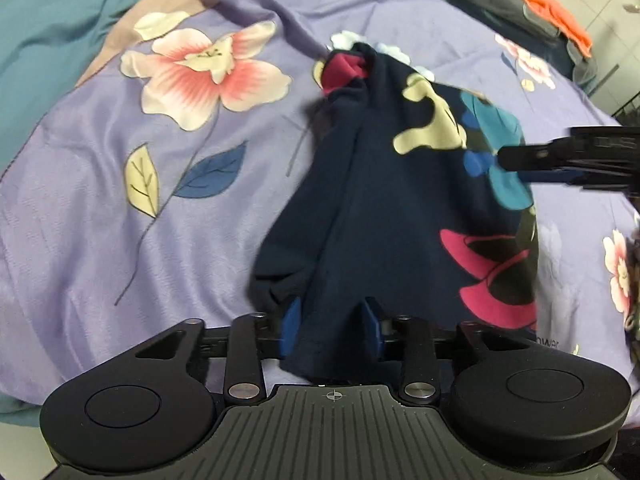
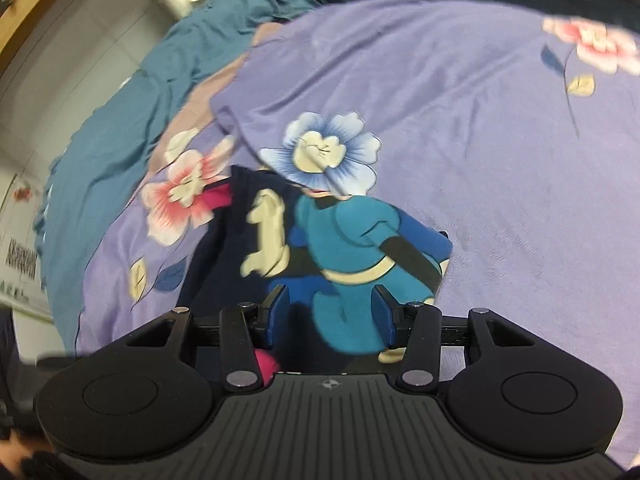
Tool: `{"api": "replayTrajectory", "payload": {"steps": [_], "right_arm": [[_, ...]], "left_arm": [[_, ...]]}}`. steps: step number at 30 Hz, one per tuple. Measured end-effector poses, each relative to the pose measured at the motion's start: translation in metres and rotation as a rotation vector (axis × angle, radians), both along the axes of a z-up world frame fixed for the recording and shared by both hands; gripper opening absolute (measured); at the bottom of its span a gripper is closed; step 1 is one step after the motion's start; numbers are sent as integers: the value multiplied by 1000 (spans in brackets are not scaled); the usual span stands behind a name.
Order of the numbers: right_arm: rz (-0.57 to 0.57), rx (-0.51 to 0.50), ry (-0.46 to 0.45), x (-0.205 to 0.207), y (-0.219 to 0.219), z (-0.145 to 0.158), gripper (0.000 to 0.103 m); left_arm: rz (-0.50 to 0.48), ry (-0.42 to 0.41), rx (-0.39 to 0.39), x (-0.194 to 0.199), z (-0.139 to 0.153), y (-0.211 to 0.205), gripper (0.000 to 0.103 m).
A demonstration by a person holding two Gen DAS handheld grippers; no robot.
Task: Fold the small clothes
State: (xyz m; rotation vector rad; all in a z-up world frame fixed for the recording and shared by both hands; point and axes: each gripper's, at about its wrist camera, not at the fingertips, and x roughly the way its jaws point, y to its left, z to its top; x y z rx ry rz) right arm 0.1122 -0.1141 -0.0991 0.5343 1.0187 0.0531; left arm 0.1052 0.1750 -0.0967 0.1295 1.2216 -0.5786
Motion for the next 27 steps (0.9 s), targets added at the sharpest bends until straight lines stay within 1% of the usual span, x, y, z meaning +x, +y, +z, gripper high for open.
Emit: {"api": "replayTrajectory", "payload": {"steps": [2,3,5,6,7,9,11,13,15,18,19,21,24,25,27], "right_arm": [[-76,36,56,10,-13,-18,41],[-110,71,76,14,-20,-26,37],[-157,132,89,14,-30,-34,37],[-167,150,90,12,-32,-33,41],[-172,166,86,9,-33,-31,44],[-187,165,65,-1,-35,-22,60],[-226,156,48,-15,-39,-13,65],[-259,180,51,-30,-50,-11,67],[-289,205,66,-44,-61,-13,69],[-310,236,85,-66,-75,-19,69],[-310,257,88,-72,-79,-21,69],[-307,326,100,-82,-83,-26,73],[-331,415,109,-92,-83,-36,74],[-343,433,108,-94,-81,-39,74],[-366,470,105,-96,-77,-45,75]], "left_arm": [[-13,2,-5,1,0,3,91],[-17,2,-3,2,1,3,91],[-20,14,-11,4,2,3,98],[-19,25,-24,5,3,3,97],[-14,41,-41,7,4,4,102],[14,57,-54,12,9,8,103],[30,36,-86,16,19,13,103],[25,12,-129,24,27,17,103],[12,-24,-146,36,32,15,103],[-51,-52,-163,57,34,4,103],[-74,-48,-184,64,32,0,103],[-123,-4,-219,78,23,-11,103],[-188,37,-213,92,6,-26,103],[-199,50,-220,96,2,-29,103],[-199,86,-262,104,-4,-32,103]]}}
